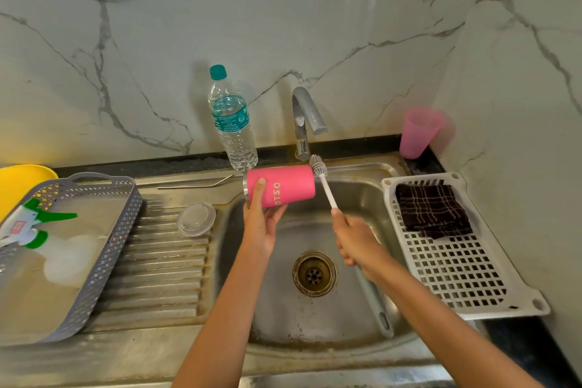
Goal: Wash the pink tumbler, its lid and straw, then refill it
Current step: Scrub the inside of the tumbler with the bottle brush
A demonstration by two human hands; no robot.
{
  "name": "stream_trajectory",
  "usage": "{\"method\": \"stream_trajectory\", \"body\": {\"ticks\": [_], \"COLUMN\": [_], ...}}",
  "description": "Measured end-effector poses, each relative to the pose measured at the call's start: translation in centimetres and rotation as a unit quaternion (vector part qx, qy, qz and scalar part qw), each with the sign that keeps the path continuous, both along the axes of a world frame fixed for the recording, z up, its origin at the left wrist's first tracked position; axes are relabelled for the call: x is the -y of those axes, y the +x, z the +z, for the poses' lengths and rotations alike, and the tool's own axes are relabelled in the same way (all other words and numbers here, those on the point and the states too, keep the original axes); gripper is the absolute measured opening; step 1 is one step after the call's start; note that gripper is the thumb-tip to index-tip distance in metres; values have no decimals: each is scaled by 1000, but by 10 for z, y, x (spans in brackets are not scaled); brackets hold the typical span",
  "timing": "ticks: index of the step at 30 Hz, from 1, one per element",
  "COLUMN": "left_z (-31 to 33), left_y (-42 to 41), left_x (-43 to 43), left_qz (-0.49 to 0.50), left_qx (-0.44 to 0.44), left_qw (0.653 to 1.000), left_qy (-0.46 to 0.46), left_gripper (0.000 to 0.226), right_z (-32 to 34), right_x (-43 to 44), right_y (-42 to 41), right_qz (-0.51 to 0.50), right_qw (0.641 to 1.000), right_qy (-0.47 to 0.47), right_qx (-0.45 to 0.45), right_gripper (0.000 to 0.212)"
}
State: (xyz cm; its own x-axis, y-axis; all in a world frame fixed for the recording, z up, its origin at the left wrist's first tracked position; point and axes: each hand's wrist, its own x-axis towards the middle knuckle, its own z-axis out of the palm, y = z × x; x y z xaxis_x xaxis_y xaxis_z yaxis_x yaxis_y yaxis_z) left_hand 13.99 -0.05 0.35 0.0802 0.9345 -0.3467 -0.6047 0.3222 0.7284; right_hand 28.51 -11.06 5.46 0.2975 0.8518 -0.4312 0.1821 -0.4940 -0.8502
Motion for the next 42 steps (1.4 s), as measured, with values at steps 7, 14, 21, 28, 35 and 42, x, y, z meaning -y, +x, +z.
{"method": "stream_trajectory", "body": {"ticks": [7,14,21,28,35,42], "left_z": [1,1,0,2,0,0], "left_y": [-8,-1,-2,-9,-4,-9], "left_x": [-8,-10,-5,-14,-6,-9], "left_qz": [-25,18,-14,26,14,-22], "left_qx": [-18,5,13,6,11,-24], "left_qw": [999,999,999,999,1000,999], "left_qy": [-22,-42,-48,-27,-22,-31], "left_gripper": [59,52,46,52,59,69], "right_z": [-7,-12,-9,-17,-9,-15], "right_x": [17,17,6,21,4,15], "right_y": [-1,-5,2,-15,-8,-3], "right_qz": [27,43,21,30,-9,1], "right_qw": [999,998,1000,999,999,999], "right_qy": [-18,-24,-9,-23,-10,-29], "right_qx": [17,31,19,11,-35,-27], "right_gripper": [41,41,41,42,40,40]}}
